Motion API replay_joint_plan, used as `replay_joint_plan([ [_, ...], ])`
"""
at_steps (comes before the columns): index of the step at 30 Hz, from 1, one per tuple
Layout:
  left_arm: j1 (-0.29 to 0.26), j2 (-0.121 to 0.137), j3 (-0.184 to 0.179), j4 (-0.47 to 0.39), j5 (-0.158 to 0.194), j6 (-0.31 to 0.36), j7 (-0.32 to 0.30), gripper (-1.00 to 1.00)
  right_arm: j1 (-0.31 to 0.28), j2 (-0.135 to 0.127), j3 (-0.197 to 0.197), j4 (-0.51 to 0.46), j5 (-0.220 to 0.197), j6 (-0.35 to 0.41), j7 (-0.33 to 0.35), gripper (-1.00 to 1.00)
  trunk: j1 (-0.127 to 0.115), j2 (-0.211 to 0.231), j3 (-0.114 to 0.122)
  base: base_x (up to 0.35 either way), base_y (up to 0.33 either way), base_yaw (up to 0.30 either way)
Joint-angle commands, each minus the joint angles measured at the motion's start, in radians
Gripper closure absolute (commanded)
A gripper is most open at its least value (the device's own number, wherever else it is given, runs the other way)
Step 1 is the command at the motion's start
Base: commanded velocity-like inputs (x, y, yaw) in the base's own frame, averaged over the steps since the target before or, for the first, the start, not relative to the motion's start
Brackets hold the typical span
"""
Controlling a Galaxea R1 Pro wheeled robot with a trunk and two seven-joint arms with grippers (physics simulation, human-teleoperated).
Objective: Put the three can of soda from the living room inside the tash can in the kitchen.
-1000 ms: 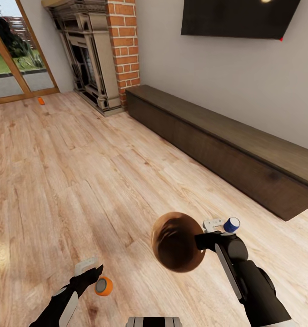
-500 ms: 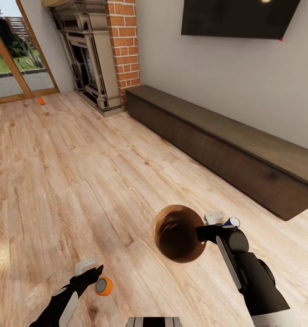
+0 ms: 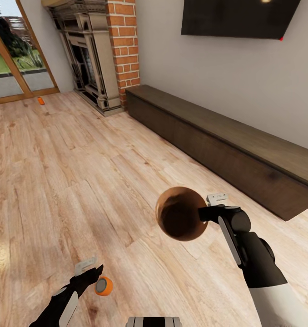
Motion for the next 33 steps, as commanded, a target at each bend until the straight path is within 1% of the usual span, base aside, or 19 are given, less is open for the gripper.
replay_joint_plan([
  [1, 0.0, 0.0, 0.0, 0.0, 0.0, 0.0, 0.0, -1.0, -0.001, 0.0, 0.0, 0.0, -0.018, 0.0, 0.005, 1.0, 0.0, 0.0, -0.001, 0.0, 0.0, 0.0],
  [20, 0.0, 0.0, -0.001, 0.003, 0.0, 0.0, 0.0, -1.0, -0.002, 0.006, 0.002, 0.001, -0.023, -0.001, 0.006, 1.0, 0.0, 0.0, -0.028, 0.0, 0.0, 0.0],
  [26, 0.0, 0.0, -0.002, 0.003, 0.0, 0.0, 0.0, -1.0, -0.002, 0.006, 0.002, 0.001, -0.039, -0.001, 0.006, 1.0, 0.0, 0.0, -0.038, 0.0, 0.0, 0.0],
  [29, 0.0, 0.0, -0.012, 0.003, 0.0, 0.0, 0.0, -1.0, -0.002, 0.006, 0.002, 0.001, -0.043, -0.001, 0.006, 1.0, 0.0, 0.0, -0.042, 0.0, 0.0, 0.0],
  [30, 0.0, 0.0, -0.024, 0.003, 0.0, -0.001, 0.0, -1.0, -0.002, 0.006, 0.002, 0.001, -0.044, -0.001, 0.006, 1.0, 0.0, 0.0, -0.044, 0.0, 0.0, 0.0],
  [32, 0.0, 0.0, -0.037, 0.004, 0.0, -0.001, 0.0, -1.0, -0.002, 0.005, 0.003, 0.001, -0.045, -0.001, 0.006, 1.0, 0.0, 0.0, -0.047, 0.0, 0.0, 0.0],
  [33, 0.0, 0.0, -0.057, 0.006, 0.0, -0.001, 0.002, -1.0, -0.002, 0.004, 0.002, 0.001, -0.047, -0.001, 0.006, 1.0, 0.0, 0.0, -0.049, 0.0, 0.0, 0.0],
])
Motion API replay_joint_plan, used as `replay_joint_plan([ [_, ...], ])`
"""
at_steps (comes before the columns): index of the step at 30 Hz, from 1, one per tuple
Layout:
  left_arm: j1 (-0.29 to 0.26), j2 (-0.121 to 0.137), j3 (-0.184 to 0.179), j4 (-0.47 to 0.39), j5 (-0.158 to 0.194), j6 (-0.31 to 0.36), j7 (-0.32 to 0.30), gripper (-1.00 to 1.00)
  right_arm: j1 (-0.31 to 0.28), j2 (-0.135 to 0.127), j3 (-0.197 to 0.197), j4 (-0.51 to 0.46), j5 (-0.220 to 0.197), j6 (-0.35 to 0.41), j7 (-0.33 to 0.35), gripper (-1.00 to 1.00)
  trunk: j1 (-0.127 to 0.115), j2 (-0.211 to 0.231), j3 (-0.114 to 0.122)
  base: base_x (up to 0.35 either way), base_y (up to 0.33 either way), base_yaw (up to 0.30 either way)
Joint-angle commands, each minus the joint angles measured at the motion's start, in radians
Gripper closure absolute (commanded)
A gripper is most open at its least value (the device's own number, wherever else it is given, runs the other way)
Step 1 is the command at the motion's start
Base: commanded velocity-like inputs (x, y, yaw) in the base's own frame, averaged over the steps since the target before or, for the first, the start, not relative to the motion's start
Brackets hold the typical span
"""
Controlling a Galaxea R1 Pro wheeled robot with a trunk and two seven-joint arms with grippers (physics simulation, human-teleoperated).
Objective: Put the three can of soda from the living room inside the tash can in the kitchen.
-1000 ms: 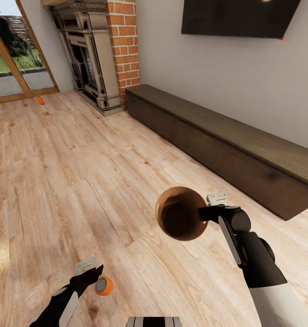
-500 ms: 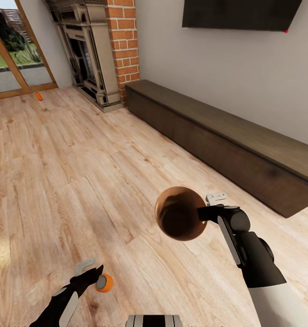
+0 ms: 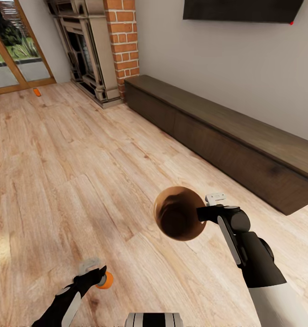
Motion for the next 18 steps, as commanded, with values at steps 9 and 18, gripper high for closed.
replay_joint_plan([
  [9, 0.0, 0.0, -0.008, 0.0, 0.0, 0.0, 0.001, -1.0, 0.0, 0.001, 0.0, 0.0, -0.017, 0.0, 0.005, 1.0, 0.0, 0.0, -0.014, 0.0, 0.0, 0.0],
  [18, 0.0, 0.0, -0.008, 0.0, 0.0, 0.0, 0.001, -1.0, 0.0, 0.0, 0.0, 0.0, -0.017, 0.0, 0.004, 1.0, 0.0, 0.0, -0.029, 0.0, 0.0, 0.0],
])
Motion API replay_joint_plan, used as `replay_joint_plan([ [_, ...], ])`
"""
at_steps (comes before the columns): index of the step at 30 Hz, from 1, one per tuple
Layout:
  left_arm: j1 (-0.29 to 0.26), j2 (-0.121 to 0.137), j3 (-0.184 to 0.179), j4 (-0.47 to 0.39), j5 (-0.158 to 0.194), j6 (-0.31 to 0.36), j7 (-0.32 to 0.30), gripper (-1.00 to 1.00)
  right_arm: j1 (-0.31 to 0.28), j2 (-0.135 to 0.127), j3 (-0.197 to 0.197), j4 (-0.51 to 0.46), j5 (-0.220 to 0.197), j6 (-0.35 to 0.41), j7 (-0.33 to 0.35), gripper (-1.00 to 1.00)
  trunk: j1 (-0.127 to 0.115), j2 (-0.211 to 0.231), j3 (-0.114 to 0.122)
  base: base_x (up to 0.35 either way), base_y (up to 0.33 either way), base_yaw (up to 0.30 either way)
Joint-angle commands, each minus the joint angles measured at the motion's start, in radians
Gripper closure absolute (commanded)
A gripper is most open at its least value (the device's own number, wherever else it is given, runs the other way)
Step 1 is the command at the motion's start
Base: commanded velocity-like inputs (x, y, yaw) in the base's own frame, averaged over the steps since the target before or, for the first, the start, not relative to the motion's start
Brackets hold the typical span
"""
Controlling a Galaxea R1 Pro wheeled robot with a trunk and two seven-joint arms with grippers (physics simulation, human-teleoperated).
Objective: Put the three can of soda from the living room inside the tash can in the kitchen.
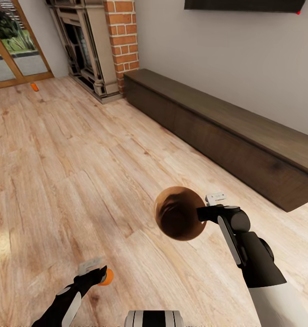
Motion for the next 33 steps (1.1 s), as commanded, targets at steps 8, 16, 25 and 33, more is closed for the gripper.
replay_joint_plan([
  [8, 0.0, 0.0, 0.0, 0.0, 0.0, 0.0, 0.0, -1.0, 0.0, 0.0, 0.0, 0.0, -0.018, -0.001, 0.005, 1.0, 0.0, 0.0, -0.013, 0.0, 0.0, 0.0],
  [16, 0.0, 0.0, 0.0, 0.0, 0.0, 0.0, 0.0, -1.0, 0.0, 0.0, 0.0, 0.0, -0.018, -0.002, 0.005, 1.0, 0.0, 0.0, -0.025, 0.0, 0.0, 0.0],
  [25, 0.0, 0.0, 0.0, 0.0, 0.0, 0.0, 0.0, -1.0, 0.0, 0.0, 0.0, 0.0, -0.018, -0.002, 0.005, 1.0, 0.0, 0.0, -0.037, 0.001, 0.0, 0.0],
  [33, 0.0, 0.0, 0.0, 0.0, 0.0, 0.0, 0.0, -1.0, 0.0, 0.0, 0.0, 0.0, -0.018, -0.002, 0.005, 1.0, 0.0, 0.0, -0.039, 0.097, 0.0, 0.0],
])
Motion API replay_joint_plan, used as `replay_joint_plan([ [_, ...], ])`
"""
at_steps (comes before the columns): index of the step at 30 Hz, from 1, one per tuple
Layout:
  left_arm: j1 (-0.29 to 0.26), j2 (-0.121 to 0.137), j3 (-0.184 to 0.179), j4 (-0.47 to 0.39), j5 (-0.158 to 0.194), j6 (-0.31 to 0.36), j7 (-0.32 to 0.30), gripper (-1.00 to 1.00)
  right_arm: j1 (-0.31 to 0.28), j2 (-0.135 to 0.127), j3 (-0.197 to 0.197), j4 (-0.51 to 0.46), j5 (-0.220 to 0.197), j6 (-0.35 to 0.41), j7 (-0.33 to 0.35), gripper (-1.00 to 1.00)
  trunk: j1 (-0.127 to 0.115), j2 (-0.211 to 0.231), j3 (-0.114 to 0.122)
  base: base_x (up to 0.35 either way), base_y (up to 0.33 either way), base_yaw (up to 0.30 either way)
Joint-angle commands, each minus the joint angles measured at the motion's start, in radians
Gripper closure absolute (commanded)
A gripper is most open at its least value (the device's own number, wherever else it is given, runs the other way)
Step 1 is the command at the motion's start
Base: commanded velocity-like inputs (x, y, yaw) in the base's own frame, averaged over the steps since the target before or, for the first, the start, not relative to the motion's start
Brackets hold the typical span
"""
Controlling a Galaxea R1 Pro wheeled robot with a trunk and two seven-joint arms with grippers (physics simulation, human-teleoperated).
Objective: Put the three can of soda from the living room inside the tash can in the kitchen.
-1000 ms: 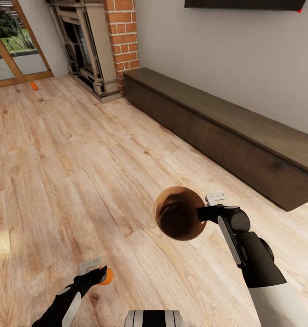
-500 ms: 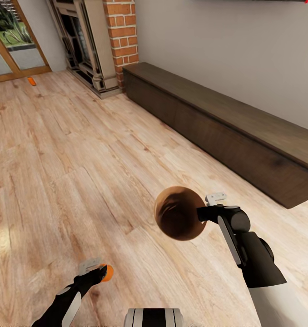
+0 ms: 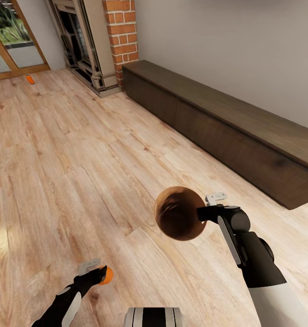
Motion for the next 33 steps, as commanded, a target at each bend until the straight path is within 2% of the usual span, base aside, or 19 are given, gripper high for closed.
replay_joint_plan([
  [1, 0.0, 0.0, 0.0, 0.0, 0.0, 0.0, 0.0, -1.0, 0.0, 0.0, 0.0, 0.0, -0.023, 0.0, 0.005, 1.0, 0.0, 0.0, 0.0, 0.023, 0.0, 0.0],
  [29, 0.0, 0.0, -0.001, 0.0, 0.0, -0.002, 0.0, -1.0, 0.0, 0.0, 0.002, 0.0, -0.023, 0.0, 0.005, 1.0, 0.0, 0.0, -0.038, 0.002, 0.0, 0.0],
  [33, 0.0, 0.0, -0.001, 0.0, 0.0, -0.002, 0.0, -1.0, 0.0, 0.0, 0.002, 0.0, -0.023, 0.0, 0.005, 1.0, 0.0, 0.0, -0.04, 0.155, 0.0, 0.0],
])
